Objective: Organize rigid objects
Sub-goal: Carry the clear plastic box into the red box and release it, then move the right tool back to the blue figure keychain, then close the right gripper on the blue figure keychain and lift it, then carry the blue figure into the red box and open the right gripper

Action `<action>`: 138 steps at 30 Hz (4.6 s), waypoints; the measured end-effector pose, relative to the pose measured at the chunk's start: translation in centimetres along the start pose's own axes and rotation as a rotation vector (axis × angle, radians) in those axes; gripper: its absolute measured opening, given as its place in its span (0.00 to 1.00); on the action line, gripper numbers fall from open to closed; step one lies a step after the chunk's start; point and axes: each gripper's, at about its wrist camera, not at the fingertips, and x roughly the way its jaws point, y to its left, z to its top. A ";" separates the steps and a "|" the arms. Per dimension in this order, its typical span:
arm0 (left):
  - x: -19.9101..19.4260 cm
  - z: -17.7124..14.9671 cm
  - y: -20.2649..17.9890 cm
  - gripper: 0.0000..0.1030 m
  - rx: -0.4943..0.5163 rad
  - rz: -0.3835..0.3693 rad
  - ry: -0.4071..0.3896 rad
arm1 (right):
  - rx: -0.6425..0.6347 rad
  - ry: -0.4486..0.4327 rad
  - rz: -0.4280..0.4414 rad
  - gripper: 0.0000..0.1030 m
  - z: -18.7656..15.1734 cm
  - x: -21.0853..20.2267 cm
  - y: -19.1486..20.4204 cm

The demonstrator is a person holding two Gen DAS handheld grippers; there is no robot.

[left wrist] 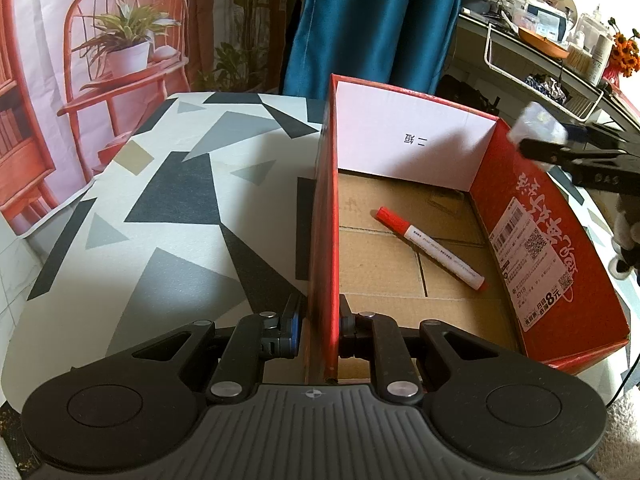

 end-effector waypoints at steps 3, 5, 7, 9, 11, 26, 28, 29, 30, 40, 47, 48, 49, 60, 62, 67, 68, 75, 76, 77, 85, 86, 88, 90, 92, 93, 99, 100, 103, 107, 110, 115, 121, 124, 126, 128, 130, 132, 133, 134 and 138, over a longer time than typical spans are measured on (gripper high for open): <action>0.0 0.0 -0.1 0.18 0.007 0.000 -0.002 | -0.066 0.042 0.037 0.76 0.5 1.4 1.6; 0.0 0.0 0.0 0.18 0.003 -0.001 -0.002 | -0.081 0.061 0.047 0.76 0.6 2.1 2.2; 0.0 0.0 0.0 0.18 0.004 -0.002 -0.002 | -0.079 0.065 0.048 0.76 0.5 2.3 2.5; 0.1 0.0 0.0 0.18 0.007 0.000 -0.002 | -0.072 0.072 0.058 0.76 0.5 2.4 2.9; 0.1 0.0 0.0 0.18 0.005 -0.001 -0.002 | -0.075 0.082 0.066 0.76 0.3 2.6 2.9; 0.2 -0.1 0.1 0.18 0.000 -0.001 -0.003 | -0.068 0.097 0.090 0.76 -0.1 2.5 3.1; 0.2 -0.1 0.1 0.18 0.000 0.000 -0.003 | -0.067 0.095 0.095 0.78 -0.1 2.2 3.1; 0.2 -0.1 0.1 0.18 0.001 0.000 -0.003 | -0.068 0.092 0.096 0.78 0.0 2.1 3.2; 0.2 -0.1 0.1 0.18 0.001 0.000 -0.003 | -0.067 0.086 0.097 0.79 0.0 2.0 3.1; 0.1 -0.1 0.0 0.18 0.001 0.001 -0.004 | -0.008 0.011 0.039 0.79 0.4 -0.1 1.5; 0.0 -0.2 -0.1 0.18 0.000 0.003 -0.004 | 0.143 -0.030 -0.065 0.78 -1.4 -1.8 -2.3; 0.0 -0.2 -0.1 0.18 0.000 0.003 -0.004 | 0.166 -0.029 -0.084 0.78 -1.9 -1.9 -3.0; 0.0 -0.2 -0.1 0.18 0.001 0.003 -0.004 | 0.190 -0.027 -0.105 0.78 -2.5 -2.1 -3.7; 0.0 -0.2 0.0 0.18 -0.004 0.002 -0.004 | 0.293 0.115 -0.262 0.78 -10.3 -1.9 -7.1; 0.0 -0.2 0.0 0.18 -0.001 0.004 -0.002 | 0.314 0.138 -0.259 0.77 -11.3 -1.3 -6.8; 0.0 -0.2 0.0 0.18 0.002 0.006 0.000 | 0.315 0.176 -0.238 0.71 -12.5 -0.1 -5.7; 0.0 -0.2 0.0 0.18 0.001 0.006 -0.001 | 0.306 0.179 -0.233 0.70 -12.4 0.2 -5.4; 0.0 -0.1 0.0 0.18 0.002 0.005 -0.001 | 0.263 0.201 -0.160 0.63 -11.8 1.6 -3.9; 0.0 -0.2 0.0 0.18 0.001 0.005 -0.001 | 0.263 0.208 -0.156 0.63 -11.8 1.7 -3.8; 0.0 -0.1 0.0 0.18 0.001 0.005 -0.001 | 0.260 0.214 -0.157 0.63 -11.8 2.0 -3.8; 0.1 -0.1 0.0 0.18 0.002 0.006 -0.001 | 0.239 0.240 -0.141 0.63 -11.5 3.5 -4.2; 0.1 -0.1 0.0 0.18 0.002 0.007 -0.001 | 0.236 0.245 -0.139 0.63 -11.5 3.8 -4.2; 0.1 -0.1 0.0 0.18 0.002 0.006 0.000 | 0.233 0.255 -0.140 0.63 -11.6 4.2 -4.2; 0.1 -0.1 0.0 0.18 0.002 0.007 0.000 | 0.235 0.261 -0.145 0.63 -11.7 4.5 -4.4; 0.1 -0.1 0.0 0.18 0.002 0.007 0.000 | 0.245 0.264 -0.146 0.63 -11.8 4.7 -4.5; 0.1 -0.1 0.0 0.18 0.002 0.007 -0.001 | 0.252 0.267 -0.145 0.59 -11.8 4.7 -4.6; 0.1 -0.2 0.0 0.18 0.001 0.006 -0.001 | 0.291 0.292 -0.128 0.39 -12.6 4.0 -4.5; 0.0 -0.2 0.1 0.18 0.001 0.007 -0.001 | 0.298 0.292 -0.129 0.38 -12.7 3.7 -4.5; 0.1 -0.2 0.1 0.18 0.000 0.006 -0.001 | 0.319 0.286 -0.129 0.38 -13.2 2.9 -4.2; 0.0 -0.2 0.1 0.18 -0.001 0.006 -0.002 | 0.333 0.274 -0.137 0.29 -13.7 2.0 -4.0; 0.0 -0.2 0.1 0.18 -0.001 0.006 -0.002 | 0.351 0.273 -0.144 0.29 -13.7 1.8 -4.2; 0.0 -0.2 0.1 0.18 -0.001 0.006 -0.002 | 0.344 0.276 -0.153 0.32 -13.3 2.5 -4.2; 0.0 -0.2 0.1 0.18 -0.002 0.006 -0.002 | 0.335 0.280 -0.158 0.27 -13.1 2.6 -4.2; -0.1 -0.3 0.1 0.18 -0.001 0.006 -0.004 | 0.337 0.253 -0.150 0.27 -12.5 1.9 -4.2; -0.1 -0.3 0.1 0.18 -0.002 0.006 -0.003 | 0.337 0.221 -0.149 0.27 -11.7 1.2 -4.4; -0.1 -0.3 0.1 0.18 -0.002 0.006 -0.003 | 0.335 0.181 -0.138 0.27 -10.6 0.5 -4.6; -0.1 -0.3 0.1 0.18 -0.002 0.006 -0.003 | 0.323 0.145 -0.128 0.27 -9.3 -0.1 -4.6; -0.1 -0.3 0.0 0.18 -0.003 0.005 -0.004 | 0.301 0.104 -0.112 0.27 -7.8 -0.7 -4.4; -0.1 -0.3 0.0 0.18 -0.003 0.005 -0.004 | 0.287 0.081 -0.103 0.27 -7.0 -1.0 -4.1; -0.2 -0.4 0.0 0.18 -0.003 0.005 -0.004 | 0.272 0.056 -0.094 0.27 -6.2 -1.3 -3.8; -0.1 -0.3 0.0 0.18 -0.004 0.005 -0.004 | 0.212 -0.026 -0.039 0.27 -3.1 -2.2 -2.4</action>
